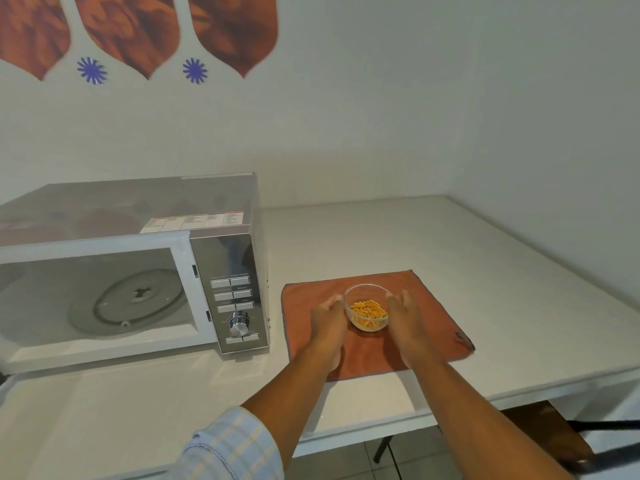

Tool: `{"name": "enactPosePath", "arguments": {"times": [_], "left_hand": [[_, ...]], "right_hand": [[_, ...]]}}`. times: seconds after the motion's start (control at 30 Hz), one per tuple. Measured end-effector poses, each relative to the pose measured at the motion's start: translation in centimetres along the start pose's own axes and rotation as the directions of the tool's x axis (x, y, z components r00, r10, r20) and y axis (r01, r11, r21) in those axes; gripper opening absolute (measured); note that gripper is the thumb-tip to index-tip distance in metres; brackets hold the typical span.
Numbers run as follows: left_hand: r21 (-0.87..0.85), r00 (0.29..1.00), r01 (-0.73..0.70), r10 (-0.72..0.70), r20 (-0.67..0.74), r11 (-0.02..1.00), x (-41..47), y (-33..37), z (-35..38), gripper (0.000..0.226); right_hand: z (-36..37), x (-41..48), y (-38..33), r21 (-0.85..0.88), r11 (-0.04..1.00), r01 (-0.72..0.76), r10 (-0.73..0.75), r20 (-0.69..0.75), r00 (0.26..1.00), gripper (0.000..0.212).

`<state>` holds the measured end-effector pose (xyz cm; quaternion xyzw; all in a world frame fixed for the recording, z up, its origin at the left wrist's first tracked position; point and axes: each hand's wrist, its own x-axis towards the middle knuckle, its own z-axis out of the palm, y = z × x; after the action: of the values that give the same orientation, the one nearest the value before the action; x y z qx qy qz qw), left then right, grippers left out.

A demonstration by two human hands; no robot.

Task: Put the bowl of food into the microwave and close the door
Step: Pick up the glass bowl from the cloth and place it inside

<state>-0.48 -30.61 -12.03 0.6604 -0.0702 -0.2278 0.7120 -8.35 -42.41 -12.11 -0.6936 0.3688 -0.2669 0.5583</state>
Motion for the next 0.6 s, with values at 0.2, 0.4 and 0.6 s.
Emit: {"name": "enactPosePath", "arguments": {"times": [0.2, 0.4, 0.6], "left_hand": [[-0.044, 0.994, 0.004, 0.001, 0.109, 0.999, 0.3, -1.4, 0.1, 0.037], [-0.096, 0.996, 0.019, -0.01, 0.091, 0.995, 0.0, -2.1, 0.9, 0.039], [-0.171, 0.996, 0.048, -0.034, 0.083, 0.984, -0.5, -2.1, 0.9, 0.038]], "right_hand": [[0.1, 0.3, 1.5, 0.023, 0.999, 0.028, -0.029, 0.044, 0.999, 0.032], [-0.4, -0.3, 1.2, 0.06, 0.998, 0.028, -0.033, 0.086, 0.996, 0.025], [-0.4, -0.7, 1.4, 0.108, 0.993, 0.044, -0.055, 0.106, 0.993, 0.035]]}}
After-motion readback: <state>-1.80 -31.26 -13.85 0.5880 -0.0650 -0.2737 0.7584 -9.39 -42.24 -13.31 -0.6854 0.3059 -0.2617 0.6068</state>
